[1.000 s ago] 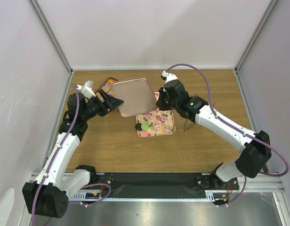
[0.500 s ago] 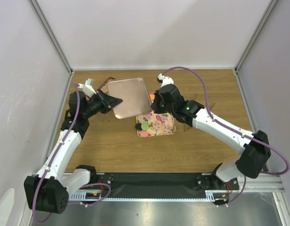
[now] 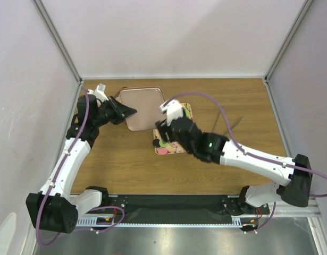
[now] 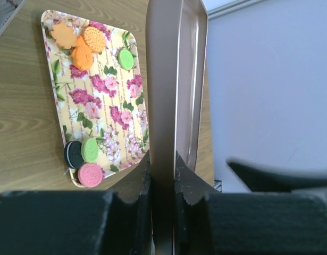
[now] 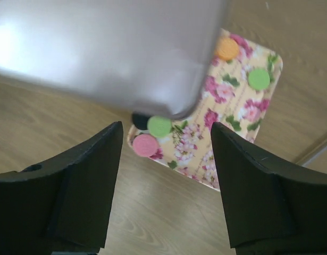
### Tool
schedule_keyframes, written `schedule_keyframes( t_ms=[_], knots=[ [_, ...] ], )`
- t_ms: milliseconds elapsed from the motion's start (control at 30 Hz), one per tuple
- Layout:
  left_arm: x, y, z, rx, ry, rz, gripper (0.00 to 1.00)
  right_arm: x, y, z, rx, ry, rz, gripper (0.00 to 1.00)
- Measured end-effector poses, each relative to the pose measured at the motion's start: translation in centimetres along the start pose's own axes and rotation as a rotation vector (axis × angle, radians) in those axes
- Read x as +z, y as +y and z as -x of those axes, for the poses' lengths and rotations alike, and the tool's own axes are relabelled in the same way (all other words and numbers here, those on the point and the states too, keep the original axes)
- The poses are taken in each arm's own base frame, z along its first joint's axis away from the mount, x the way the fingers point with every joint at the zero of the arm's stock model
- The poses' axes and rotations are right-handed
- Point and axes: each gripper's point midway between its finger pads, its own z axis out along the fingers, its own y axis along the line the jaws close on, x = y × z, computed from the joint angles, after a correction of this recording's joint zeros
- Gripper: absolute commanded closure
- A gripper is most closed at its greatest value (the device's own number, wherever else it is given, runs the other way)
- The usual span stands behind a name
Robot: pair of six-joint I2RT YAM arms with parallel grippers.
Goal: Pack the cookies
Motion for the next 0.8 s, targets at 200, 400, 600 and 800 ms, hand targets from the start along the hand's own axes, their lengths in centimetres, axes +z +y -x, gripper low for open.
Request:
schedule_keyframes(
  t_ms=[200, 400, 600, 800],
  knots=[
    [-0.1, -0.3, 0.8, -0.034, 0.019, 0.062, 1.00, -2.9, 7.1, -0.7, -0.362, -0.139, 0.093, 0.20],
    [-0.6, 0.2, 0.3, -0.071, 0.048, 0.118, 1.00, -1.6, 9.7, -2.8, -0.681, -0.218, 0.033, 0.12],
    [-1.0, 0.0, 0.0, -0.083, 0.057, 0.120, 1.00, 0.9, 9.1, -1.1, -0.831, -0.315, -0.106, 0.12],
    [-1.4, -0.6, -0.4, -0.080, 0.072, 0.096, 1.00, 3.4, 8.1, 0.0, -0.929, -0.362, -0.219, 0.23]
  ],
)
